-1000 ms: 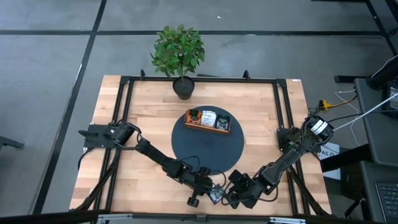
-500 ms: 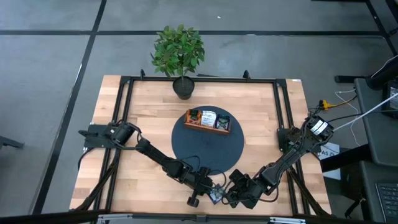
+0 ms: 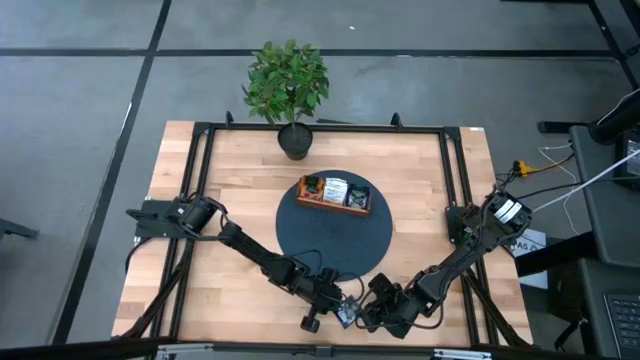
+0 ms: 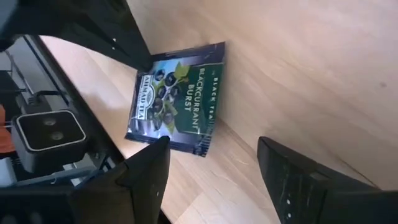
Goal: Pick & Place Tea
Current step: Put the violet tea bag into the right side of the wooden organizer
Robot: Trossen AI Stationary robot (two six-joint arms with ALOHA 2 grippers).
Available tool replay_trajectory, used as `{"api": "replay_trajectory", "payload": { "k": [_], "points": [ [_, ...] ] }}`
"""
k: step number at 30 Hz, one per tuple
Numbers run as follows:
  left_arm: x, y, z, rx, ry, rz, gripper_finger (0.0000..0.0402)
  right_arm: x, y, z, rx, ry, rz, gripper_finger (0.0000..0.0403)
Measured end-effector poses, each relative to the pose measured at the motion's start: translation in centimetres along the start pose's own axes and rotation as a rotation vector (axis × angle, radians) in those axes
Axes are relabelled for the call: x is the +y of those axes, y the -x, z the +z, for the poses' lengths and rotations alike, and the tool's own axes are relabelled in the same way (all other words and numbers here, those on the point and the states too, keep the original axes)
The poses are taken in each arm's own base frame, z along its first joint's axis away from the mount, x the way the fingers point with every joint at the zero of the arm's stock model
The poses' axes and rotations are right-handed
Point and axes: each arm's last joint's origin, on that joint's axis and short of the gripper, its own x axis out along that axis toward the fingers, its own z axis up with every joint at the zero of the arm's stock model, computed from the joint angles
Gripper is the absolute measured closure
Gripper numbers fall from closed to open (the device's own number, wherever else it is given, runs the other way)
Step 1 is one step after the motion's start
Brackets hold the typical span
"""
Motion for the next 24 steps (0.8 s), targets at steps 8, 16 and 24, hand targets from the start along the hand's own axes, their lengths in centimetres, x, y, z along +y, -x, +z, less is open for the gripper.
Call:
{"api": "replay_trajectory", "payload": {
  "k": [8, 16, 24],
  "points": [
    [0.0, 0.0, 0.0, 0.0, 0.0, -0.001, 0.0399, 0.4, -0.3, 0.2, -0.043, -0.048, 0.047, 0.0159],
    [0.0, 0.0, 0.0, 0.0, -0.008, -0.002, 0.0399, 0.1, -1.4, 0.0, -0.057, -0.078, 0.047, 0.0159],
    [0.0, 0.0, 0.0, 0.001, -0.007, -0.01, 0.04, 0.1, -1.5, -0.1, -0.043, -0.085, 0.058, 0.0208]
  ]
}}
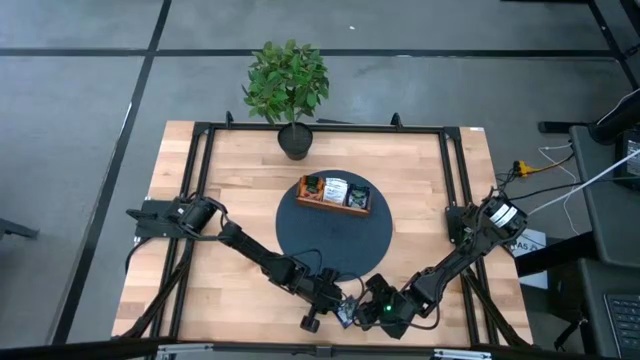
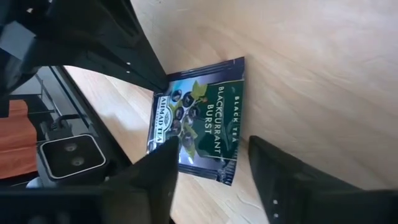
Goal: Pick & Place Tea
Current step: Put the violet tea bag into the right side of the wooden organizer
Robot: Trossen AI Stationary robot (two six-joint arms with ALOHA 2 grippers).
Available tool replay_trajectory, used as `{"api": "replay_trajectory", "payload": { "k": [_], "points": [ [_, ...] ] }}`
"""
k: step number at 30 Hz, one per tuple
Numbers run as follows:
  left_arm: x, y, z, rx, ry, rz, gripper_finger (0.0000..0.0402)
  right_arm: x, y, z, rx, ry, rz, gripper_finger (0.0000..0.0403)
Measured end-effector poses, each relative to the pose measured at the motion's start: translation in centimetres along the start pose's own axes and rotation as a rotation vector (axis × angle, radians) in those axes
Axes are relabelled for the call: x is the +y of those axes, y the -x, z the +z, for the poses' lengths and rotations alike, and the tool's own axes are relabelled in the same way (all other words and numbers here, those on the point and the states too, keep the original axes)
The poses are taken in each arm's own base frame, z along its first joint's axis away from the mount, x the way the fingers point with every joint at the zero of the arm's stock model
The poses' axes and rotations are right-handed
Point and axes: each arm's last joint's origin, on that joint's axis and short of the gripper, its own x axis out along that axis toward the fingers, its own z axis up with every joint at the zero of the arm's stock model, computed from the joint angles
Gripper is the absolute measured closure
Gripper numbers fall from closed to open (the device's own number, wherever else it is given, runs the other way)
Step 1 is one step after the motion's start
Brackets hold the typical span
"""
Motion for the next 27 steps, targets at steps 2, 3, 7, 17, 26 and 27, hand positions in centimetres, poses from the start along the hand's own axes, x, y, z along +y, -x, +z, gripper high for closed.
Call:
{"api": "replay_trajectory", "payload": {
  "k": [2, 3, 7, 17, 26, 27],
  "points": [
    [0.0, 0.0, 0.0, 0.0, 0.0, 0.0, 0.0399, 0.0, 0.0, 0.0, 0.002, 0.0, -0.002, 0.024],
    [0.0, 0.0, 0.0, 0.0, 0.0, 0.0, 0.0399, -0.1, -0.1, 0.0, 0.002, 0.0, -0.005, 0.0257],
    [0.0, 0.0, 0.0, 0.0, 0.0, 0.0, 0.04, -0.2, -0.1, 0.0, 0.008, -0.009, -0.011, 0.0332],
    [-0.2, 0.0, 0.3, -0.039, -0.018, -0.015, 0.0395, -0.3, -0.1, 0.1, -0.016, 0.012, -0.019, 0.0398],
    [-1.0, 4.2, 1.8, 0.041, -0.01, 0.008, 0.0351, -0.1, -0.1, 0.1, -0.023, 0.035, 0.001, 0.04],
    [-1.2, 5.1, 2.2, 0.038, -0.014, 0.024, 0.0345, 0.0, -0.1, 0.1, -0.023, 0.038, 0.006, 0.04]
  ]
}}
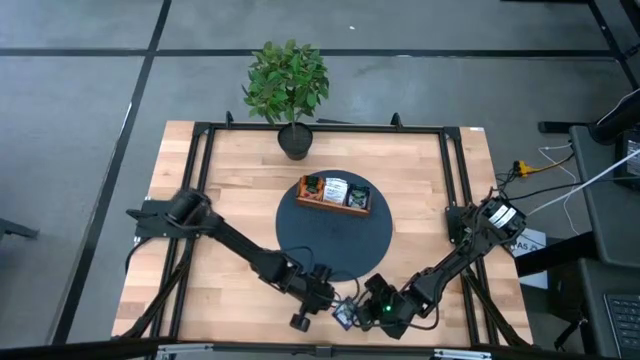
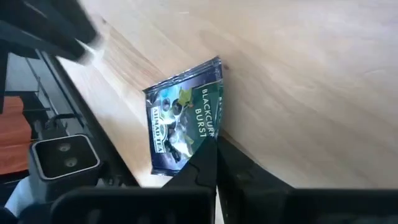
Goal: Pick & Place Tea
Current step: Put the violet tea bag into the right side of the wooden organizer
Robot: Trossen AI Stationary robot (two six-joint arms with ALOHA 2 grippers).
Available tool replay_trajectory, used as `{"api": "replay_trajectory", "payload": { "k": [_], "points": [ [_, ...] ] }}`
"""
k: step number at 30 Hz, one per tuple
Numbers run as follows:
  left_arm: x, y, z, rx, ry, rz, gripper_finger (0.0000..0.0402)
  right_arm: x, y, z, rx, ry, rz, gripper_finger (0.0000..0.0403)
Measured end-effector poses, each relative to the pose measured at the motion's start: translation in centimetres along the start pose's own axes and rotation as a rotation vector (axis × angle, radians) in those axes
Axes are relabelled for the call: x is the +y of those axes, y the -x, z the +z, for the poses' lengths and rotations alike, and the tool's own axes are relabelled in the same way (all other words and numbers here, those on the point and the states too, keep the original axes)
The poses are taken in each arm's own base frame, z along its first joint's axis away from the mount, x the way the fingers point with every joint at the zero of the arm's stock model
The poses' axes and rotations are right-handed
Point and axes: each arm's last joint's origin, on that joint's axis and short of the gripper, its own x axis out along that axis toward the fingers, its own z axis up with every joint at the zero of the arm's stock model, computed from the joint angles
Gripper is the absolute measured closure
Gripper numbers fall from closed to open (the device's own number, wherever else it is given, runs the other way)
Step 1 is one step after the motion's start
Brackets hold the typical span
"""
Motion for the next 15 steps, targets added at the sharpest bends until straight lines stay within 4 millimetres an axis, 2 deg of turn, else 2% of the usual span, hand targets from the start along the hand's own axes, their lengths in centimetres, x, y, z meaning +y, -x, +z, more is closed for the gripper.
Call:
{"api": "replay_trajectory", "payload": {
  "k": [5, 8, 12, 15],
  "points": [
    [-0.5, 4.3, 0.7, 0.074, -0.034, 0.029, 0.0331, 0.6, 0.6, 0.3, -0.019, 0.059, 0.029, 0.0401],
    [-0.9, 6.8, 1.0, 0.073, -0.062, 0.123, 0.0345, 1.1, 1.7, 1.1, -0.042, 0.135, 0.017, 0.0401],
    [-1.3, 8.1, 0.0, 0.041, -0.12, 0.159, 0.0389, 1.4, 3.6, 2.2, -0.09, 0.223, -0.026, 0.0401],
    [-0.9, 8.6, -1.4, -0.015, -0.087, 0.132, 0.0397, 1.9, 5.3, 3.2, -0.102, 0.29, -0.033, 0.0402]
  ]
}}
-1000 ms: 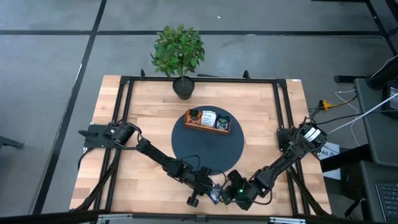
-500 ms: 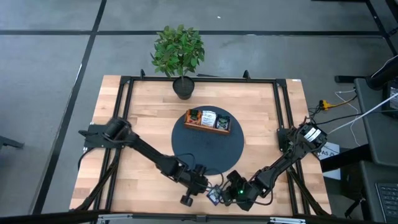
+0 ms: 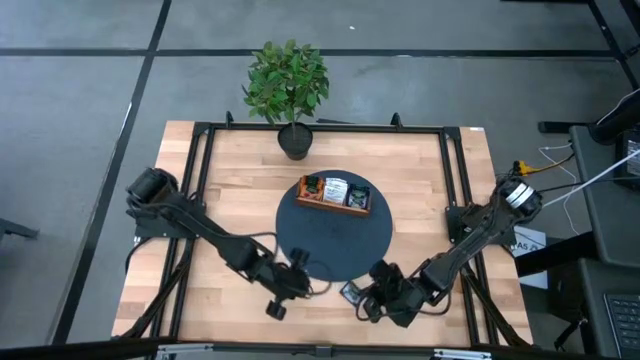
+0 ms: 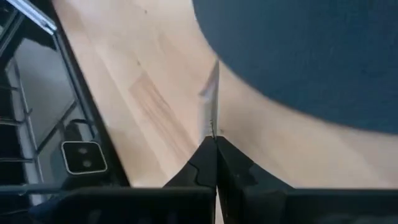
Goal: Pick & Place Tea
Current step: Put the violet tea bag into the right side of the wooden organizer
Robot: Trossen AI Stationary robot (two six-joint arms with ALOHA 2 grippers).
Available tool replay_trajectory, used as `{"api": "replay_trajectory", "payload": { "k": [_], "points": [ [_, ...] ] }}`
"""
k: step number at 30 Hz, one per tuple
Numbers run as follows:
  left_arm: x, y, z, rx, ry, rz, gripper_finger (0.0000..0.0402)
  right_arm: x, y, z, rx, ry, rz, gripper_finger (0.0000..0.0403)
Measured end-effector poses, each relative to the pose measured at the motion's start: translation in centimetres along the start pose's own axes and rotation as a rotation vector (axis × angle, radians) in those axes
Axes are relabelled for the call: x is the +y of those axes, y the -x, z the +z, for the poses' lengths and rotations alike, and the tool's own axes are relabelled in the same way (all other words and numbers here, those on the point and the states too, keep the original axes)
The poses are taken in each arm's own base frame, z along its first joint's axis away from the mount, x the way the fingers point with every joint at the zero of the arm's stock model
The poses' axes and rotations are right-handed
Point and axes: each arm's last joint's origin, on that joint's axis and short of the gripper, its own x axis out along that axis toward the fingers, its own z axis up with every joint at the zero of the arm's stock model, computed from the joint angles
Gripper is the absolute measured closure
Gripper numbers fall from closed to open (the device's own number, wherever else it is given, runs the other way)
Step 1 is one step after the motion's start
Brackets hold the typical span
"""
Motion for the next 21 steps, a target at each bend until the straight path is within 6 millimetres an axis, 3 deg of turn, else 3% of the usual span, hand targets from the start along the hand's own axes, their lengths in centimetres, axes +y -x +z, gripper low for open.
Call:
{"api": "replay_trajectory", "payload": {
  "k": [8, 14, 21],
  "points": [
    [1.9, 1.0, -4.3, -0.183, 0.139, -0.026, 0.0399, -1.3, 4.1, 4.4, -0.013, 0.164, -0.094, 0.0402],
    [3.5, 2.4, -5.5, -0.289, 0.121, -0.018, 0.0398, -2.5, 7.1, 8.4, -0.017, 0.283, -0.106, 0.0402],
    [7.5, 4.0, -7.4, -0.367, 0.14, 0.049, 0.0399, -5.0, 9.6, 13.5, -0.051, 0.445, -0.147, 0.0402]
  ]
}}
